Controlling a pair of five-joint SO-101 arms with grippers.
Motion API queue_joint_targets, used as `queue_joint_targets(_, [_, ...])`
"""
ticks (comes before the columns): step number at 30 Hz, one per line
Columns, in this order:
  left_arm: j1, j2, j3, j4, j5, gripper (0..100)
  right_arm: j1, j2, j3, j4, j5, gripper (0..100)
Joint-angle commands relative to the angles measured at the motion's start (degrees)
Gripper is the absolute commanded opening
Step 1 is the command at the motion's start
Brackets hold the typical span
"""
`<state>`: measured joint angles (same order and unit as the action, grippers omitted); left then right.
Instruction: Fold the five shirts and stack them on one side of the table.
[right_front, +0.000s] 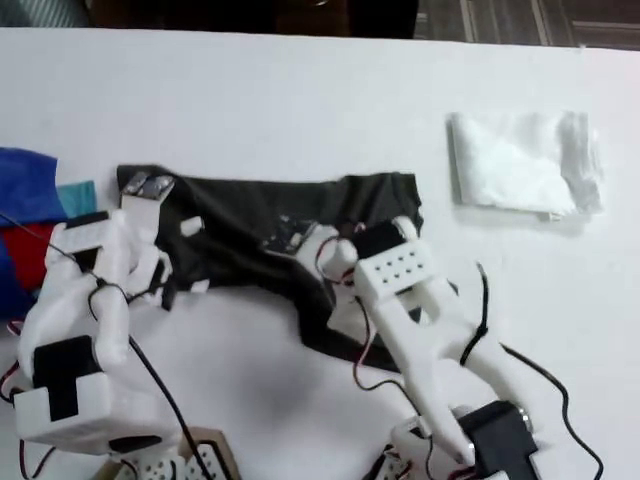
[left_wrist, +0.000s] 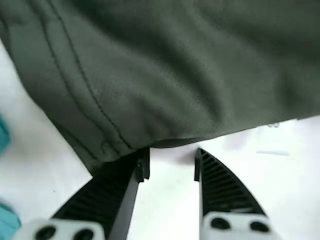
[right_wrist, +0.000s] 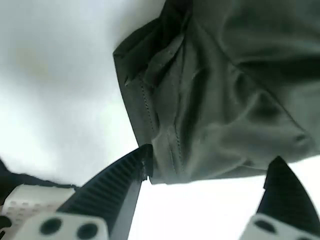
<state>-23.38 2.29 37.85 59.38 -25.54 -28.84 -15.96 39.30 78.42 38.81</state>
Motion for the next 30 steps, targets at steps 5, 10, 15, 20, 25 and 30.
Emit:
queue_joint_targets(5, [-0.53, -0.18, 0.13, -2.99, 0.35, 16, -8.75, -2.59, 10.11, -8.13, -0.79, 35.2])
queue_joint_targets(10, [-0.53, -0.18, 0.13, -2.99, 0.35, 16, -10.68, -2.51, 13.89, -14.02, -0.79, 35.4])
queue_joint_targets(15, [-0.53, -0.18, 0.22, -2.99, 0.35, 16, -5.76, -2.51, 14.42, -16.66, -0.88, 35.4])
queue_joint_targets(20, [-0.53, -0.18, 0.22, -2.99, 0.35, 16, -5.41, -2.51, 14.51, -16.48, -0.79, 35.4])
queue_joint_targets(25, [-0.53, -0.18, 0.22, -2.99, 0.35, 16, -5.23, 1.54, 14.51, -19.21, -0.79, 35.4])
queue_joint_targets(30, [-0.53, -0.18, 0.22, -2.99, 0.35, 16, -5.23, 12.26, 9.23, -17.98, -0.79, 35.4])
